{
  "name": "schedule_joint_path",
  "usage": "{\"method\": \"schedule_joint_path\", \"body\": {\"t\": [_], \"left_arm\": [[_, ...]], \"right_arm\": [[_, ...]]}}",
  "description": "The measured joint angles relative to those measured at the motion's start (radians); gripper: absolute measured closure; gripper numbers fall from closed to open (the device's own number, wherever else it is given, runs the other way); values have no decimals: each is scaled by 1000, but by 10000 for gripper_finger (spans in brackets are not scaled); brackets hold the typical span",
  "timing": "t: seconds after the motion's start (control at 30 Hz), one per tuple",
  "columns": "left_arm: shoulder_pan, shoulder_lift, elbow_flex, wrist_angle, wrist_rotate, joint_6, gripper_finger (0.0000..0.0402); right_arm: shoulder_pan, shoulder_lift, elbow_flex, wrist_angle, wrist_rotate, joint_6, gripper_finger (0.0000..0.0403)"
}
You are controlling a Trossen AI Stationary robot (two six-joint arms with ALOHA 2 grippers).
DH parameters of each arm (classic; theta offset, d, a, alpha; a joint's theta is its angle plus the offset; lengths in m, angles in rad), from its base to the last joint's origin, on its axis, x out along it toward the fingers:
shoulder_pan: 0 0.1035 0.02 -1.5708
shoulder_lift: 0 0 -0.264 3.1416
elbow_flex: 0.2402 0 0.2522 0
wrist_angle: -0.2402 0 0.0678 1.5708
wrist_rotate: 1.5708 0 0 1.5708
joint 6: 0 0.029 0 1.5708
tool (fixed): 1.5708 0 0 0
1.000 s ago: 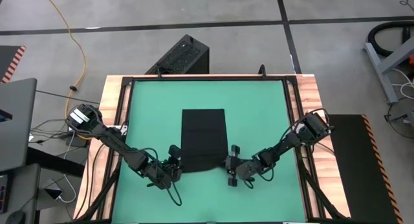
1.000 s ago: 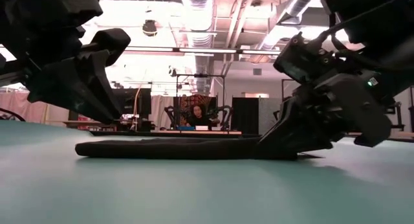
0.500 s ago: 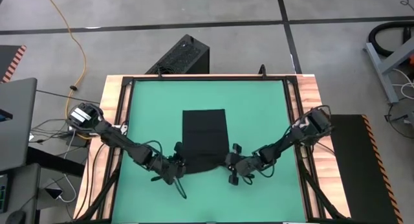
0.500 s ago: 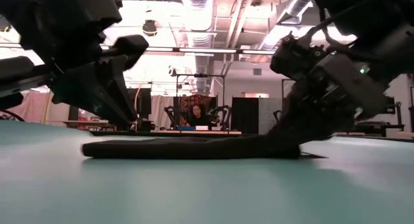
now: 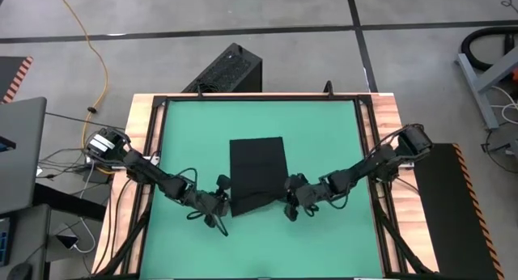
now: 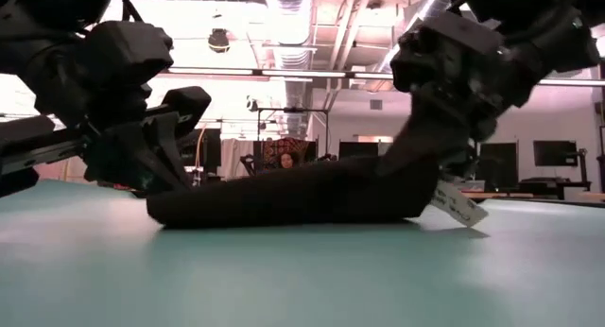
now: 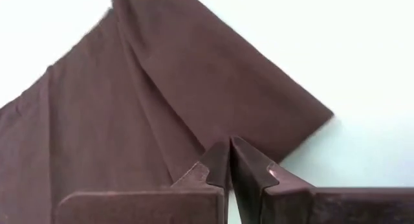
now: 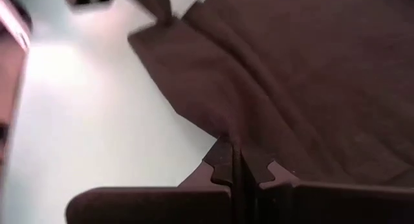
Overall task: Roll towel
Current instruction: Roll the black towel
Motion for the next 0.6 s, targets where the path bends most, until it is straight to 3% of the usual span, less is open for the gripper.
{"method": "schedule_joint_path", "body": {"t": [0.6], "left_arm": [[2,0,-9,-39,35,-95,401]], "right_arm": [[-140,33,3,-119,-117,255,388]]}}
